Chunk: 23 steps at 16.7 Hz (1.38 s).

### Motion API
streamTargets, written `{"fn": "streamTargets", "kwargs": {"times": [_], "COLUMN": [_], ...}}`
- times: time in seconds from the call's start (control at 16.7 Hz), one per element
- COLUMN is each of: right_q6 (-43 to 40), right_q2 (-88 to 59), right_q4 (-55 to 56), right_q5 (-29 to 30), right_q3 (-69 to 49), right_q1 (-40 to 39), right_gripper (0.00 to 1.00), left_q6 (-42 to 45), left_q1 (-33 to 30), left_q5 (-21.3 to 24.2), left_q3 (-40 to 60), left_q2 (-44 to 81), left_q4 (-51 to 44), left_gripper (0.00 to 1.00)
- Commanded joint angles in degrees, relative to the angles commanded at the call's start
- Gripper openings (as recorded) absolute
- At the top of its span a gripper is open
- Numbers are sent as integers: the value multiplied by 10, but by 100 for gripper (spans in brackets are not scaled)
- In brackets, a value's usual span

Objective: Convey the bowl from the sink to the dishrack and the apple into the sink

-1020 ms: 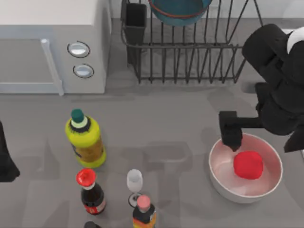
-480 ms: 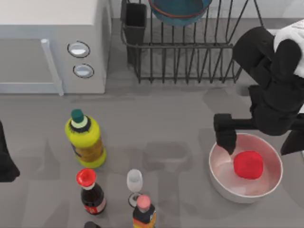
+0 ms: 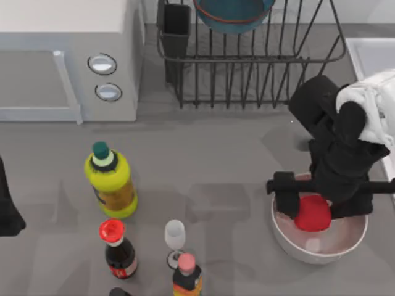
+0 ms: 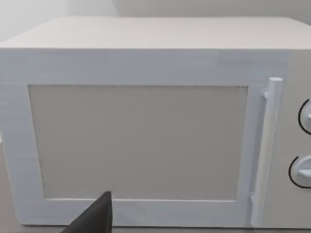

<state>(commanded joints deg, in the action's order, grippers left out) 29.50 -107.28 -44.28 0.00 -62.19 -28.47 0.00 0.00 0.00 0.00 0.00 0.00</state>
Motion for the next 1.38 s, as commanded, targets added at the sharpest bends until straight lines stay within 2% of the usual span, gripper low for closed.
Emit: {"fn": "streamTargets", "kwargs": {"times": [0.18,0.48,1.26,1.38], "right_q6": [1,1,1,1], "right_q2": [-27,-32,-32,-32], "right_q4": [56,63,63,63], "right_q5": [0,1,1,1], "right_q3": [32,37,37,37], "right_q1": [-2,-2,-2,-2], "right_gripper": [100,100,2,0], "left_q6": [0,0,0,0], "left_q1": [0,0,0,0], "left_q5": [0,0,0,0], "left_q3": [0,0,0,0], "left_q2": [0,0,0,0], "left_q4": [0,0,0,0], "left_gripper": [100,100,100,100]}}
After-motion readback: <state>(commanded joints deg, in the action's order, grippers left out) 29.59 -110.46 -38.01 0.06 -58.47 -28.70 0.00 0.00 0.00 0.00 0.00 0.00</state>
